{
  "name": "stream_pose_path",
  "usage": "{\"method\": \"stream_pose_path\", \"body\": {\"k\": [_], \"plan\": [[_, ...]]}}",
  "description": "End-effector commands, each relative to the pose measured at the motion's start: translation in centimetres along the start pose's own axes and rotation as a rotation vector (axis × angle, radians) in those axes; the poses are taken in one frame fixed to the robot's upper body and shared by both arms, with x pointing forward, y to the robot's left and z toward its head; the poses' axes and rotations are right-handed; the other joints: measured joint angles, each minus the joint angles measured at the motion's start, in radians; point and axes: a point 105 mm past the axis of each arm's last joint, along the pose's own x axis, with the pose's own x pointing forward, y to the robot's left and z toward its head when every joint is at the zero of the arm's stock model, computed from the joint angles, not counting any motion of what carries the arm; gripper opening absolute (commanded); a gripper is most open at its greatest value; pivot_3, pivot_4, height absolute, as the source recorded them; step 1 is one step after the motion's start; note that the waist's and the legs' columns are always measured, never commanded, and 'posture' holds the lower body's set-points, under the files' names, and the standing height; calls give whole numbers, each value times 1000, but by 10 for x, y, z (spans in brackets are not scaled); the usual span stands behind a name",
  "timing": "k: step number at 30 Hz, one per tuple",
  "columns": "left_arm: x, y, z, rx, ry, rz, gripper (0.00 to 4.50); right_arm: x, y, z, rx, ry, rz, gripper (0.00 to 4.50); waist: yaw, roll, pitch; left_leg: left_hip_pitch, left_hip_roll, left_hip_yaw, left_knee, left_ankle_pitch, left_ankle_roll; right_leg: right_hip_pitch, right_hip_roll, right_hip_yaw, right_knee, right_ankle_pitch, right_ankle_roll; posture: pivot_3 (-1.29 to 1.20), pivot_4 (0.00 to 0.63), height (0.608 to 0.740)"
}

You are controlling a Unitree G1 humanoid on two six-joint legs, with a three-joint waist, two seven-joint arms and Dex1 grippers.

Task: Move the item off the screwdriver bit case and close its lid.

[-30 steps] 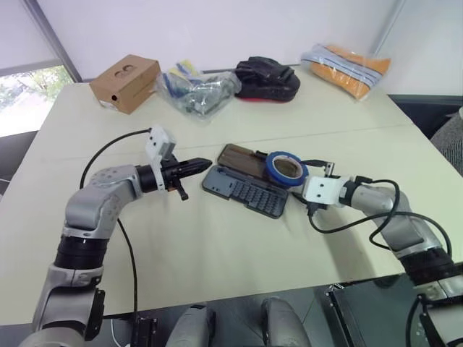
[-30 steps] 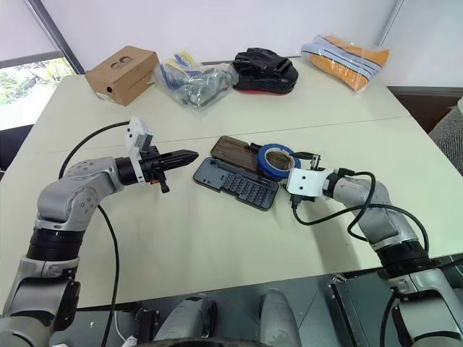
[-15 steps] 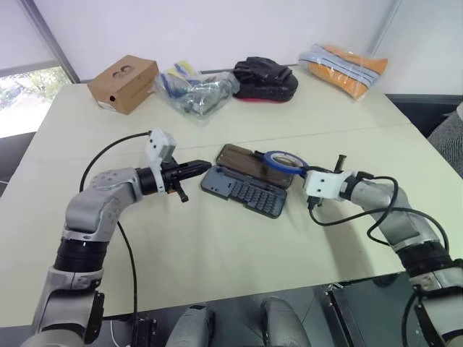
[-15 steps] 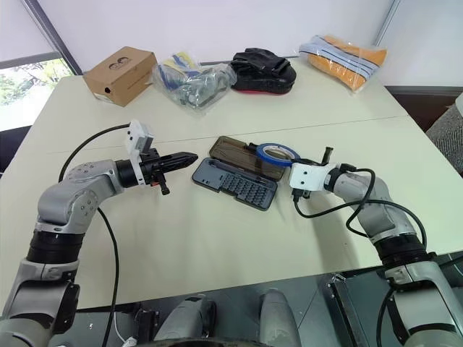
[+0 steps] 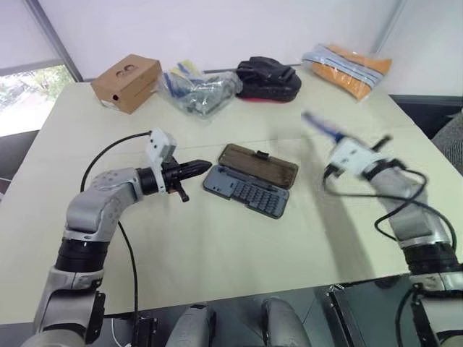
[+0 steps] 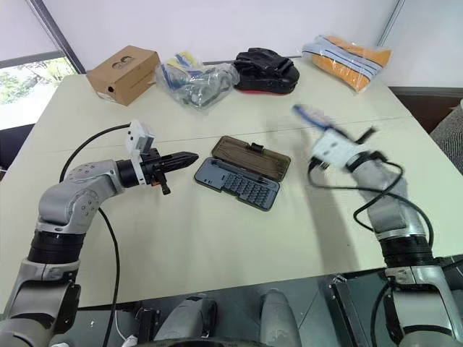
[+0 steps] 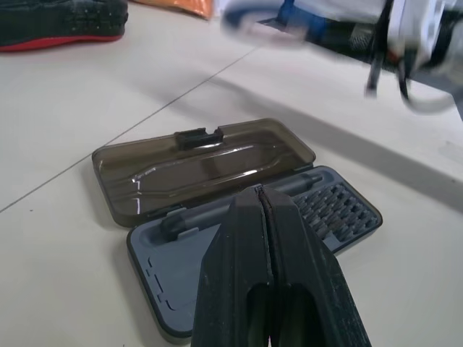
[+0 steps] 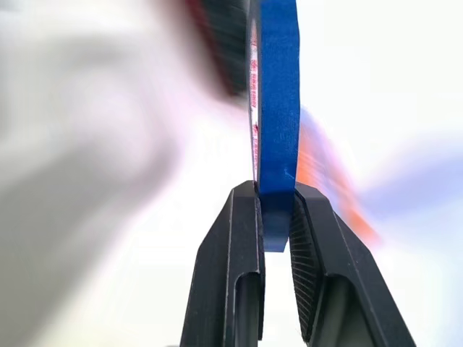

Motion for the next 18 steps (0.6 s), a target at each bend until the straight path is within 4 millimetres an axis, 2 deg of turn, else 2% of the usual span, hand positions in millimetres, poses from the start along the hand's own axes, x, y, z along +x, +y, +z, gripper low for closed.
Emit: {"method": "stream_pose_path", "body": {"k": [1, 4, 5, 8, 13, 18], "plan": [[2, -4, 9, 35, -32, -12, 0, -15, -61, -31, 233, 151, -355, 503, 0, 0, 0, 0, 0, 0, 0, 0, 0, 0, 0, 0, 0, 0, 0, 0, 150, 740], [4, -4, 9, 34, -32, -17, 0, -27, -68, -56, 431, 262, -471, 503, -3, 0, 0, 0, 0, 1, 0, 0, 0, 0, 0, 0, 0, 0, 0, 0, 150, 740], [5, -4, 9, 33, -32, -22, 0, -32, -67, -72, 576, 325, -521, 503, -5, 0, 0, 0, 0, 1, 0, 0, 0, 0, 0, 0, 0, 0, 0, 0, 150, 740], [7, -5, 8, 33, -31, -31, 0, -43, -55, -99, 859, 444, -595, 503, -10, 2, -1, 1, 1, 1, -1, 0, 0, 0, 0, 1, 0, 0, 0, 0, 150, 740], [8, -6, 8, 32, -32, -34, 0, -47, -42, -110, 930, 511, -584, 503, -9, 3, -1, 1, 0, 2, -1, 0, 0, 0, 0, 1, 1, 0, 0, 0, 150, 740], [8, -6, 8, 33, -32, -32, 0, -46, -27, -115, 1080, 542, -573, 503, -9, 3, -1, 1, 0, 4, -1, 0, 0, 0, 0, 1, 1, 0, 0, 0, 150, 740]]}}
